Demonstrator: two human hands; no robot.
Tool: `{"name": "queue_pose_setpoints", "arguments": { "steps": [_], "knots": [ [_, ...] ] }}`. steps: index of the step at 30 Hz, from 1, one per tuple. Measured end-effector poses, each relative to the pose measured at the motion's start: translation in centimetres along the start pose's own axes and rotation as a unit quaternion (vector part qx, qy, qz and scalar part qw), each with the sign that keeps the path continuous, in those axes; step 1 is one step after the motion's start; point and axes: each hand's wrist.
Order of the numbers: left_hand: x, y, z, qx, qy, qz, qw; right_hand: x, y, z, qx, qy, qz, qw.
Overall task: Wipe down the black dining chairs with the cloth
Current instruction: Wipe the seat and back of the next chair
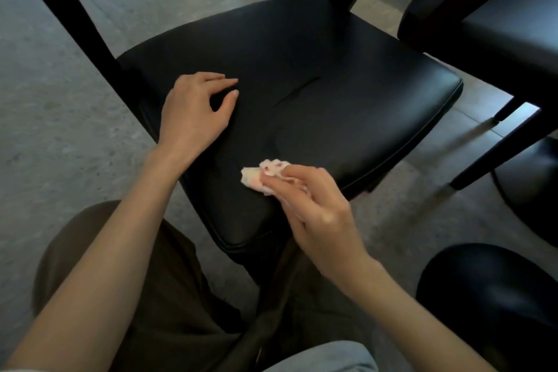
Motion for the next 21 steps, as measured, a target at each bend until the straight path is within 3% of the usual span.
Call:
{"name": "queue_pose_setpoints", "arguments": {
  "steps": [3,6,8,13,17,19,21],
  "knots": [
    [0.2,0.1,0.1,0.007,0.005,0.001,1.000,0.5,3.5,-2.0,-0.006,-0.007,-0.018,1.000],
    [0.4,0.2,0.1,0.009,0.003,-0.005,1.000,2.1,8.5,-4.4,-0.089,0.030,0.123,0.988],
    [0.6,0.6,0.2,0.002,0.000,-0.005,1.000,2.9,8.9,-4.3,-0.077,0.045,0.182,0.979],
    [1.5,1.4,0.3,-0.006,-0.026,0.004,1.000,2.0,-1.0,0.8,0.020,-0.037,0.031,0.999],
    [2.6,0.8,0.4,-0.006,-0.046,0.022,0.999,3.4,3.1,-1.7,0.031,-0.068,0.012,0.997],
    [3.1,0.9,0.5,-0.003,-0.053,0.024,0.998,5.1,8.5,-3.9,-0.041,-0.035,0.062,0.997],
    [3.5,1.1,0.7,0.002,-0.061,0.023,0.998,6.3,13.1,-5.9,-0.111,0.019,0.186,0.976]
  ]
}}
Point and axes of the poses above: each hand's wrist, its own x-axis towards the middle knuckle, its own z-axis out of the palm, y = z × x, and after that the axes turned 7 degrees about -y, right-handed
